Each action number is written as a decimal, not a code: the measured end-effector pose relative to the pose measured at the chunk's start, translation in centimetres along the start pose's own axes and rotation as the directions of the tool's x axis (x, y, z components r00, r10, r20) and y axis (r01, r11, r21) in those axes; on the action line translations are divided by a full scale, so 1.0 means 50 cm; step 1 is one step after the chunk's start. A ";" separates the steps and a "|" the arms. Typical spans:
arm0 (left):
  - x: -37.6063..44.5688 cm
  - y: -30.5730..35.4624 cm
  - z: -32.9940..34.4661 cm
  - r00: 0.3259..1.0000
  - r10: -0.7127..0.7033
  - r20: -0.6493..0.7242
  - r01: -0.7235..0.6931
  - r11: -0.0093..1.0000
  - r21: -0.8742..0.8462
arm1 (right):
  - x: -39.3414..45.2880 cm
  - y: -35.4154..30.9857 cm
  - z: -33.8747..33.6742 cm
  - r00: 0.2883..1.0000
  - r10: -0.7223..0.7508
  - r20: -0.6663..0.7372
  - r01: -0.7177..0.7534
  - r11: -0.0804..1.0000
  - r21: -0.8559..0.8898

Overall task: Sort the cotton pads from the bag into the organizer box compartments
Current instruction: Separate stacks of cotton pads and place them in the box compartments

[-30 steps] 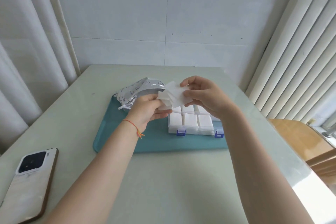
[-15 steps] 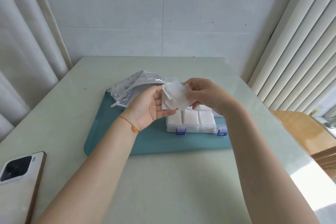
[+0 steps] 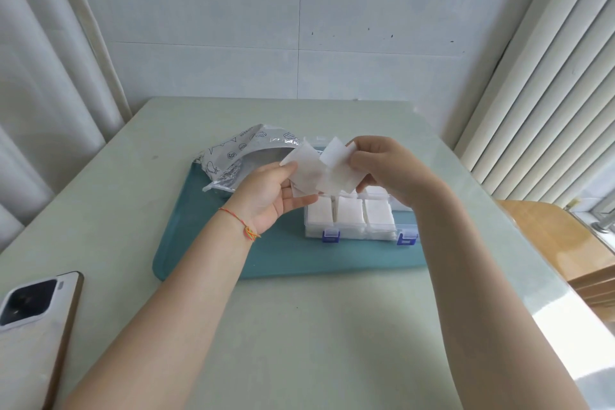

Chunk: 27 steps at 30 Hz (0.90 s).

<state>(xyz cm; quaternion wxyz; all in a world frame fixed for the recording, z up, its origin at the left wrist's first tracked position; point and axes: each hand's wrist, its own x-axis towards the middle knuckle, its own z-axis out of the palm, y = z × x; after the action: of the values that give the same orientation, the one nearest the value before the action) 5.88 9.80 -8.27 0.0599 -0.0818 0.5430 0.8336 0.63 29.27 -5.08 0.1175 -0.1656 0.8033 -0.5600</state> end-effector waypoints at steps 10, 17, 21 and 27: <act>-0.005 -0.001 0.009 0.998 0.010 0.069 -0.007 0.999 -0.050 | 0.006 0.008 0.023 0.999 -0.006 0.037 0.003 0.997 0.077; -0.003 -0.002 0.001 0.999 0.019 0.029 -0.021 0.998 0.065 | 0.003 0.007 -0.004 0.998 -0.041 -0.051 0.045 0.996 0.080; -0.007 -0.001 0.005 0.995 -0.040 0.094 0.030 0.994 0.102 | -0.001 0.000 -0.012 0.997 -0.077 -0.004 0.077 0.997 0.023; -0.010 -0.004 0.009 0.982 -0.029 0.186 -0.002 0.987 0.162 | 0.000 -0.004 0.011 0.998 -0.069 0.009 0.069 0.994 -0.081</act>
<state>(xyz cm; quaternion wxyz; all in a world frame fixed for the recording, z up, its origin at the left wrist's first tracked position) 6.37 10.27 -8.15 0.1231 -0.0012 0.6003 0.7903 0.85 28.73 -5.08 0.0937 -0.1996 0.8189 -0.5300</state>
